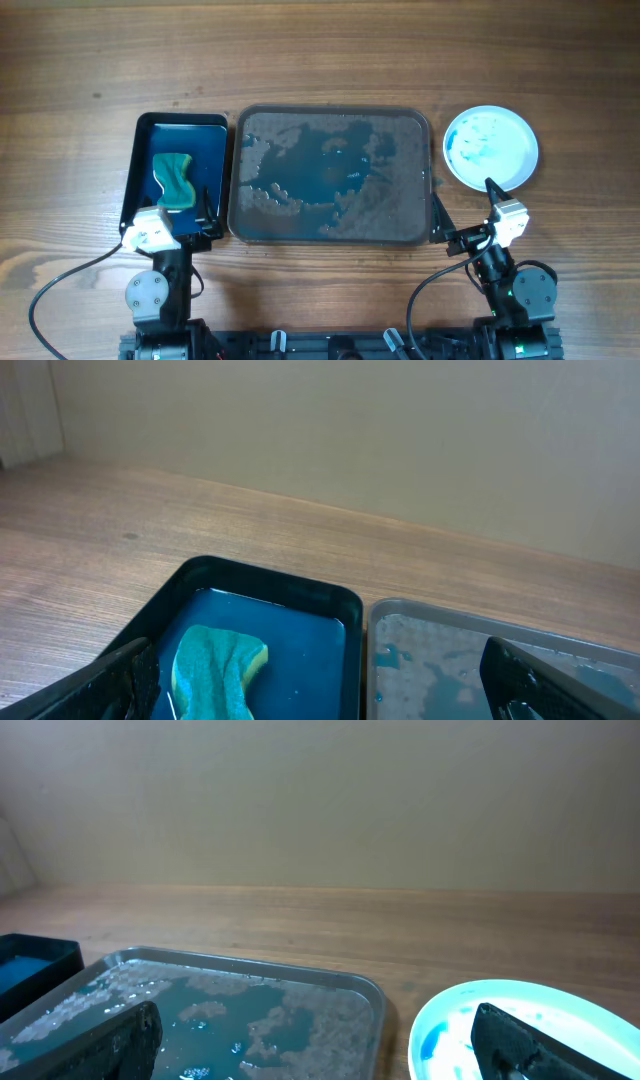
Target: Clean dirty plates on tray and stack at the side
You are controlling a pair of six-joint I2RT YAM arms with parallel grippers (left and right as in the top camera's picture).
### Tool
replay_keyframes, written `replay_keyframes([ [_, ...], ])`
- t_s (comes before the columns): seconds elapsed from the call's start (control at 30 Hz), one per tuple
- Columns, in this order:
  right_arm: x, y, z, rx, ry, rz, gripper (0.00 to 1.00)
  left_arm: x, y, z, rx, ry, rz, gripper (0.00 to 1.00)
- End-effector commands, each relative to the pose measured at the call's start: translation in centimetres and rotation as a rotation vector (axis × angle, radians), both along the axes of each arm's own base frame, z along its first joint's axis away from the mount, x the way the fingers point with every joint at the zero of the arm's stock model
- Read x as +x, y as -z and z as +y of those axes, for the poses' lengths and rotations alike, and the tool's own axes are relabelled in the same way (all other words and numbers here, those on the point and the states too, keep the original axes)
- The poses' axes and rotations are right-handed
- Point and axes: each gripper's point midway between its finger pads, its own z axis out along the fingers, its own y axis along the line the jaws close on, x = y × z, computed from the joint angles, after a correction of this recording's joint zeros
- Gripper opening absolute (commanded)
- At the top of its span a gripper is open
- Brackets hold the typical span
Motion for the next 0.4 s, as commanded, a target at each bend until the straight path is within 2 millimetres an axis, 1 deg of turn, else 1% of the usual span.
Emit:
replay_keyframes([
  [0.0, -0.07, -0.09, 0.21, 0.017, -0.01, 0.0, 1.0, -0.01, 0.1, -0.06, 0.013, 0.002, -0.003, 1.0],
  [0.37, -0.07, -0.09, 0.22, 0.017, -0.011, 0.0, 1.0, -0.01, 0.1, -0.06, 0.013, 0.002, -0.003, 1.0],
])
